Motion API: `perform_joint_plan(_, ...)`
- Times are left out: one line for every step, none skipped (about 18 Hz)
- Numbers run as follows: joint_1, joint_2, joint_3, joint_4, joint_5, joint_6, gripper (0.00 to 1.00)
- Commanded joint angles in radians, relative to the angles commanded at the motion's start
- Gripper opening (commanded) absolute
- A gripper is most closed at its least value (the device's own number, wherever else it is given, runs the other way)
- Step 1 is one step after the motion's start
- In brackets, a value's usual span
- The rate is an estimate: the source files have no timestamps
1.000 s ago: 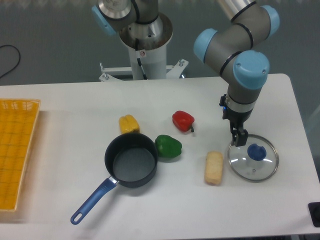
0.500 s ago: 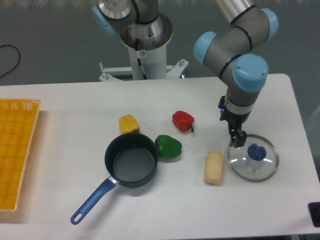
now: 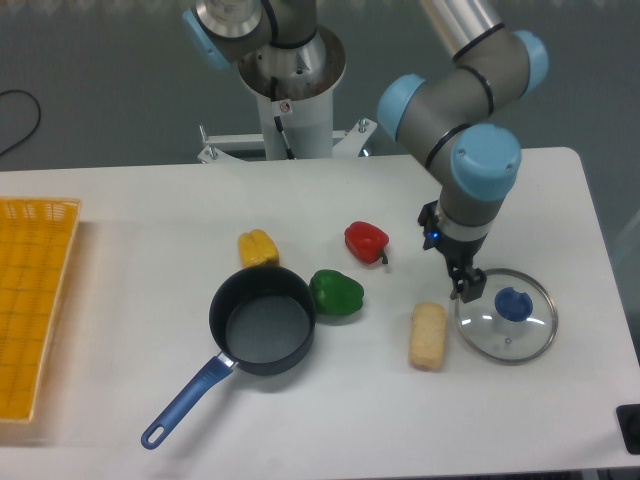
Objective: Pick up the bread
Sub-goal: 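Move the gripper toward the pale bread roll and lower it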
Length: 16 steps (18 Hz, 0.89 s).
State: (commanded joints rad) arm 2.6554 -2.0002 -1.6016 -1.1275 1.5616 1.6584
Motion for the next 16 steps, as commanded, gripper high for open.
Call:
perform_joint_plan(-0.002, -0.009, 0.005, 0.0, -0.003, -0.005, 1.0)
perform_joint_plan(-0.011, -0.017, 0.014, 0.002, -0.003, -0.014, 1.0)
perform_joint_plan(-0.017, -0.029, 0.021, 0.011, -0.003, -0.023, 1.0)
perform_joint_plan(-0.017, -0.046, 0.032, 0.024, -0.003, -0.019, 1.0)
perform_joint_plan(-0.014, -0.066, 0.04, 0.04, -0.003, -0.022, 1.0)
perform_joint_plan(-0.014, -0.081, 0.048, 0.054, -0.003, -0.023, 1.0)
perform_joint_plan(-0.012, -0.09, 0.051, 0.066, -0.003, -0.023, 1.0)
perform_joint_plan(-0.012, -0.097, 0.057, 0.072, -0.003, -0.023, 1.0)
perform_joint_plan(-0.012, -0.107, 0.064, 0.072, -0.003, -0.023, 1.0)
perform_joint_plan(-0.012, -0.117, 0.077, 0.072, -0.003, -0.025, 1.0)
perform_joint_plan(-0.012, -0.121, 0.08, 0.072, -0.003, -0.026, 1.0)
perform_joint_plan(-0.012, -0.126, 0.08, 0.074, -0.003, -0.032, 1.0)
perform_joint_plan(-0.012, -0.127, 0.08, 0.078, -0.003, -0.043, 1.0)
perform_joint_plan(-0.012, -0.13, 0.08, 0.086, -0.003, -0.052, 1.0)
perform_joint_plan(-0.012, -0.138, 0.08, 0.092, -0.003, -0.052, 1.0)
perform_joint_plan(-0.012, -0.14, 0.075, 0.094, -0.003, -0.055, 1.0)
